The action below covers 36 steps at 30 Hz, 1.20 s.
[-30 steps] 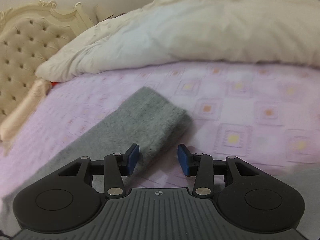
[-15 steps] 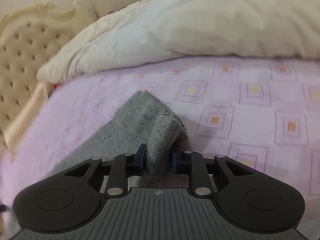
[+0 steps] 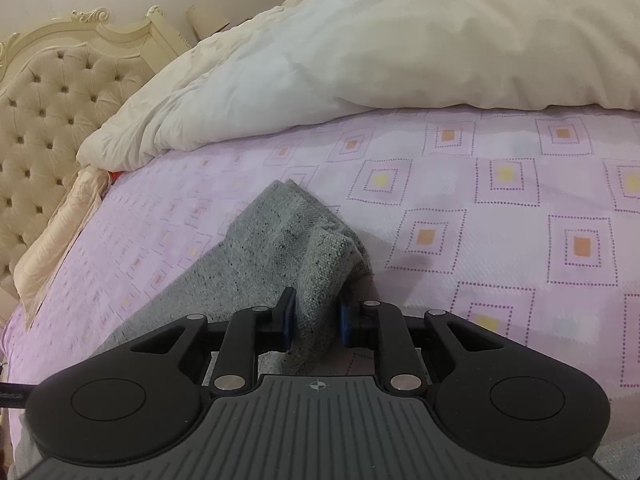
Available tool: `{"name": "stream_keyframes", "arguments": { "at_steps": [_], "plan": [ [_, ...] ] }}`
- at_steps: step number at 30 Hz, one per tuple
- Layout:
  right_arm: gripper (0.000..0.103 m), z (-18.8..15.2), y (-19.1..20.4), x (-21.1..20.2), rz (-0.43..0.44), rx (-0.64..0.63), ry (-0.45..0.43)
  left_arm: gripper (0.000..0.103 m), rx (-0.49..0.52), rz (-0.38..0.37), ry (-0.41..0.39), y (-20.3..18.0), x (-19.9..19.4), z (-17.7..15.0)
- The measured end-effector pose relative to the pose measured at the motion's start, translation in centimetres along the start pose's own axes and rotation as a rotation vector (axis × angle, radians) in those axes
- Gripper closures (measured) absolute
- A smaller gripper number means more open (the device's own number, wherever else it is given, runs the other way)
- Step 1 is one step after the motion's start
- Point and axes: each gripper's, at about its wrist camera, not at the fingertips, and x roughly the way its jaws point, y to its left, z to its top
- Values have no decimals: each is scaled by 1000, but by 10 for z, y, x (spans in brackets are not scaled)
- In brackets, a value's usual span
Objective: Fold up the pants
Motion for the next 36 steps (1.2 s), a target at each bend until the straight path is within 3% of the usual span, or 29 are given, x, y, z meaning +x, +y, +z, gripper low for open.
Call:
{"name": "stream_keyframes", "arguments": {
  "at_steps": [4, 13, 18, 21, 25, 30, 36],
  "plan": [
    [82, -1, -4, -1, 9, 10, -3, 65, 18, 29, 63, -7, 24, 7],
    [82, 2, -4, -1, 5, 12, 6, 65, -94, 27, 99, -3, 25, 9],
    [82, 10, -3, 2, -4, 13, 30, 51, 18, 13, 169, -12, 18, -5],
    [82, 16, -5, 4, -1, 47, 51, 52, 7, -11, 204, -7, 13, -5],
    [84, 22, 1, 6, -20, 18, 67, 52, -119, -52, 165, 26, -6, -7],
    [88, 26, 38, -9, -59, -120, 17, 52, -187, -17, 94, 68, -31, -19],
    [88, 27, 115, -45, 35, -326, -45, 53, -280, -11, 63, 112, -44, -34]
  ]
}}
